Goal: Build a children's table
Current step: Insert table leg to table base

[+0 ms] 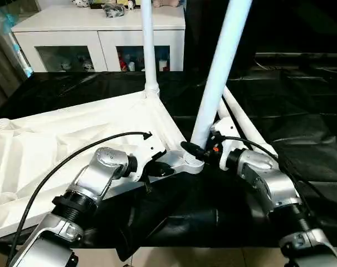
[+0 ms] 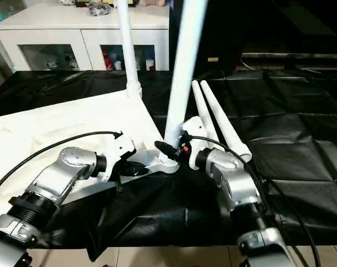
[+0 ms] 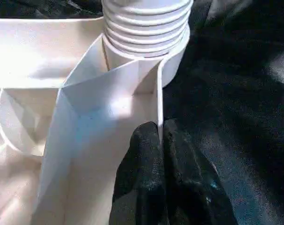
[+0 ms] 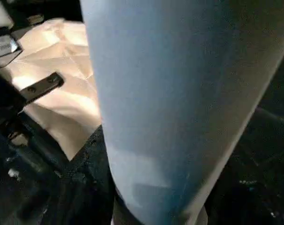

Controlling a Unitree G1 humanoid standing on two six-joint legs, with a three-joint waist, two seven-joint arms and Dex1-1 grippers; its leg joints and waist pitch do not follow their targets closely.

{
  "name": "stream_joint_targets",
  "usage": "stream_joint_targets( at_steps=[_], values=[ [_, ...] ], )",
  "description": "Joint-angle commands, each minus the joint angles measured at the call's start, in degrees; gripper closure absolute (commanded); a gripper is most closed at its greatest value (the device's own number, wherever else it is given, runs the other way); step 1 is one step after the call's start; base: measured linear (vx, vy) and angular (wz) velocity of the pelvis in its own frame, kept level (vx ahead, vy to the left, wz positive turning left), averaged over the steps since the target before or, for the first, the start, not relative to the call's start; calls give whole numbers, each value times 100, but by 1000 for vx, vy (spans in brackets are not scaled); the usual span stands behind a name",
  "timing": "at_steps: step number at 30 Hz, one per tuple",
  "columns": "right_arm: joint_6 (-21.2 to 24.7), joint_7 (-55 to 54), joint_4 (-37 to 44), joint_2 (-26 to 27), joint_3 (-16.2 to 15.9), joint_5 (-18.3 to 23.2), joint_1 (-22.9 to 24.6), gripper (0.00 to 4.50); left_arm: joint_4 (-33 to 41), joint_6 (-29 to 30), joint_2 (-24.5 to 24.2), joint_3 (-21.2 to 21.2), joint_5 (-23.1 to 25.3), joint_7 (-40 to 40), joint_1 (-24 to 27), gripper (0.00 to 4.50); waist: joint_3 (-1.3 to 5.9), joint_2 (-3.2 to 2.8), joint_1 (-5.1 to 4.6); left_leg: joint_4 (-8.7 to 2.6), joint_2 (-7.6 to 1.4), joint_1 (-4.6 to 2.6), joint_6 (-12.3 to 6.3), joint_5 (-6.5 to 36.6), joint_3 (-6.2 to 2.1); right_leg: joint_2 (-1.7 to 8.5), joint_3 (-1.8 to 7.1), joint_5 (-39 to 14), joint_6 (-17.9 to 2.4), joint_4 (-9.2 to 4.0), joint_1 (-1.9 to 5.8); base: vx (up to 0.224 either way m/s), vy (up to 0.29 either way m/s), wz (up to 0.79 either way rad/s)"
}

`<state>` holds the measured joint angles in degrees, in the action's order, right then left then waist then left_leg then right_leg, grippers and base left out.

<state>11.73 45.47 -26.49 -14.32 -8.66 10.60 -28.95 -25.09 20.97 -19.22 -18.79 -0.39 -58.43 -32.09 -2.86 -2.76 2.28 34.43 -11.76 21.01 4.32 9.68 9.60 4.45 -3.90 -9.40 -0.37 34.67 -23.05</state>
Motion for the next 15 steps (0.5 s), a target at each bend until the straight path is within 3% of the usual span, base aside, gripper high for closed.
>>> stream_joint_targets(
  at_steps=[1, 2, 3, 4, 6, 8, 12, 15],
  values=[
    [255, 236, -552, -107, -267, -272, 247, 257, 203, -175, -90, 28, -104, -193, -184, 450, 322, 37, -10, -459, -51, -57, -97, 2203, -47, 302, 174, -2996, -680, -609, 171, 0, 0, 0],
    [201, 345, -619, -141, -294, -285, 226, 257, 240, -205, -117, 10, -128, -289, -171, 450, 330, 40, -14, -462, -56, -48, -95, 2192, -47, 304, 175, -2884, -721, -598, 186, 0, 0, 0],
    [120, 503, -698, -193, -333, -303, 207, 257, 308, -298, -171, -26, -173, -469, -147, 450, 336, 98, -18, -462, -59, -44, -111, 2160, -39, 300, 179, -2816, -737, -599, 192, 0, 0, 0],
    [71, 588, -741, -221, -354, -317, 196, 257, 346, -353, -202, -48, -197, -570, -133, 450, 354, 73, -5, -476, -70, -35, -130, 2040, -45, 304, 187, -2583, -806, -561, 218, 0, 0, 0],
    [-73, 868, -825, -309, -416, -315, 172, 257, 476, -405, -339, -143, -219, -864, -116, 450, 362, 119, 4, -479, -89, -24, -178, 1907, -30, 304, 199, -2253, -946, -529, 220, 0, 0, 0],
    [-161, 1028, -841, -352, -446, -300, 169, 257, 541, -426, -422, -194, -226, -1023, -113, 450, 363, 96, 13, -483, -99, -32, -182, 1879, -23, 305, 207, -2086, -1048, -504, 222, 0, 0, 0],
    [-364, 1576, -961, -479, -551, -272, 134, 257, 661, -411, -646, -247, -201, -1322, -146, 450, 261, 152, 18, -531, -107, -35, -171, 2018, -17, 300, 218, -2152, -1078, -525, 191, 0, 0, 0],
    [-553, 1863, -1033, -529, -602, -289, 138, 257, 826, -320, -811, -222, -230, -1450, -109, 450, 205, 125, 31, -569, -120, -52, -123, 2226, -34, 307, 224, -2277, -1060, -541, 170, 0, 0, 0]
  ],
)
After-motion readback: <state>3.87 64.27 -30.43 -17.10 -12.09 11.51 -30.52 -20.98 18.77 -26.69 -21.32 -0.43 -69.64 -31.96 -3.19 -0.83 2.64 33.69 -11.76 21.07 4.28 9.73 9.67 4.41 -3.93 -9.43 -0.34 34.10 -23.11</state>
